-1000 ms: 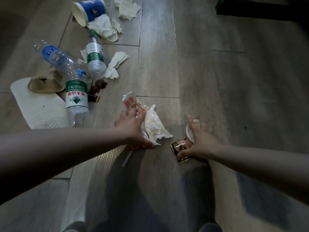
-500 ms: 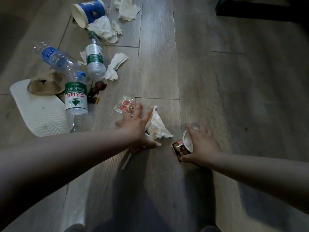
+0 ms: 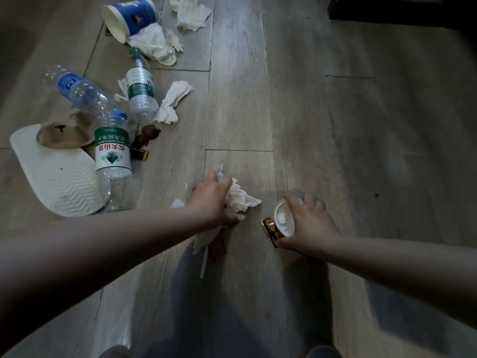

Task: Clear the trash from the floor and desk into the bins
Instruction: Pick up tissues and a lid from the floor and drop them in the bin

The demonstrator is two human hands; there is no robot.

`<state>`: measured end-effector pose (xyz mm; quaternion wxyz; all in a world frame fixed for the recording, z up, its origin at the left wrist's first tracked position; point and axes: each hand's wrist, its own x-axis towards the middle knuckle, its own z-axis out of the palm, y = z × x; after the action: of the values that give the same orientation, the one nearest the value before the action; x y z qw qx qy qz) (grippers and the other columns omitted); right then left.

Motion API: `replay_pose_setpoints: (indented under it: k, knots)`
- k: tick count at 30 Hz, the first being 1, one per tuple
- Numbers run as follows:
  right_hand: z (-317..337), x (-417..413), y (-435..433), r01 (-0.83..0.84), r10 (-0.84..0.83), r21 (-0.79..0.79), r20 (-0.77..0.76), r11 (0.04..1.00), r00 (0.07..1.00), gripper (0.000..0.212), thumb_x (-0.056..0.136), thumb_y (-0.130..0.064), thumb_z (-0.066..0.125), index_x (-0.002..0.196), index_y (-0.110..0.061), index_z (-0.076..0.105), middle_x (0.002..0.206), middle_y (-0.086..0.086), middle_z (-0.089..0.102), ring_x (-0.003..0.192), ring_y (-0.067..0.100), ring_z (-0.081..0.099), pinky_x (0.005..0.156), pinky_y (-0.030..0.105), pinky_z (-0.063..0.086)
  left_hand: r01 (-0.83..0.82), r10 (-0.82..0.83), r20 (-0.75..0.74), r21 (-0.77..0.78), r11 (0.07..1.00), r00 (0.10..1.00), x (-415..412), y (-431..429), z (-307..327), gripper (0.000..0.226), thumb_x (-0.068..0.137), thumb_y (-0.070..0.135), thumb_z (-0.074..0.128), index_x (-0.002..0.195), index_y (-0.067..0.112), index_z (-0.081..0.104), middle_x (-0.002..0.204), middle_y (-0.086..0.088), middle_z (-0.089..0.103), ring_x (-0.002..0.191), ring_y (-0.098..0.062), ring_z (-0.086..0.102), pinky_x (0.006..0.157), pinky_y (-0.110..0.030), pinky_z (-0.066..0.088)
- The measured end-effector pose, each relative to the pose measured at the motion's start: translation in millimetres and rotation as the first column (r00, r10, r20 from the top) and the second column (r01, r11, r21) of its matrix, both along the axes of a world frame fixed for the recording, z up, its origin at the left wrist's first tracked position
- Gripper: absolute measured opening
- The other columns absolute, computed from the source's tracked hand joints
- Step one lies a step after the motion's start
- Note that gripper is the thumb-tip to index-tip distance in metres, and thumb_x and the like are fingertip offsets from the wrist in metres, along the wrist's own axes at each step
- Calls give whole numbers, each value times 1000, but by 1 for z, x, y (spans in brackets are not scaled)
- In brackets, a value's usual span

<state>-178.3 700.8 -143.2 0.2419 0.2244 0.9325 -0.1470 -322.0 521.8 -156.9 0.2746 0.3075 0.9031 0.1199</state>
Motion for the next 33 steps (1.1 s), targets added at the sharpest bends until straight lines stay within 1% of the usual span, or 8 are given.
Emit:
replay_pose_setpoints:
  k: [3,6,12,15,17,21,24,33]
  knots:
    - [0,2,0,10,-10,-5,-2,1000,1000,108,57,-55,81,143,-33,20,139,9,29,127,32,32,96,38,40,-44,42,45,34,998,998,1,-1,2,76,63,40,84,125,21,46,128,-6,41,100,-21,52,71,-28,43]
    - [2,2,1,10,-11,-40,-22,999,1000,106,58,-53,81,143,-30,21,139,9,29,129,31,31,99,37,39,-69,58,138,74,995,989,-2,-2,3,71,65,30,84,126,18,49,123,-6,49,99,-20,55,71,-28,46]
    - [5,4,2,-108,103,-36,-113,994,988,101,63,-54,77,142,-24,20,139,3,30,127,24,31,105,36,33,-115,92,139,172,978,986,-17,-9,17,53,73,20,77,121,20,55,105,2,58,89,-14,56,66,-22,44]
    - [5,7,3,-264,263,2,-86,965,961,94,65,-57,70,140,-26,23,134,0,31,121,21,33,101,38,36,-106,82,141,175,979,987,-27,-22,23,32,74,18,76,91,31,53,86,10,55,78,-9,55,56,-17,37]
    - [4,9,3,-333,334,15,-57,943,941,94,65,-58,68,141,-26,24,131,0,32,117,19,34,97,35,39,-114,96,120,158,981,988,-30,-35,25,34,73,17,77,77,31,46,78,11,52,69,-4,51,53,-15,33]
    - [3,9,4,-424,425,33,-39,905,904,95,66,-56,69,143,-26,22,136,-2,32,122,18,33,99,34,36,-147,132,108,148,978,985,-35,-60,31,31,73,16,77,75,25,48,70,11,55,62,0,52,46,-10,32]
    - [2,5,4,-447,448,17,-34,894,894,94,66,-49,72,143,-25,23,140,-3,31,128,19,33,103,36,36,-143,127,129,119,983,983,-33,-74,33,26,72,19,77,79,28,54,75,7,61,68,-7,57,51,-20,37]
    - [-4,-4,2,-547,548,72,15,834,836,80,64,-49,66,132,-24,33,114,-1,38,105,19,41,91,31,38,-279,254,208,102,955,945,-28,-115,34,20,69,21,78,81,28,63,71,9,65,68,-1,60,53,-17,40]
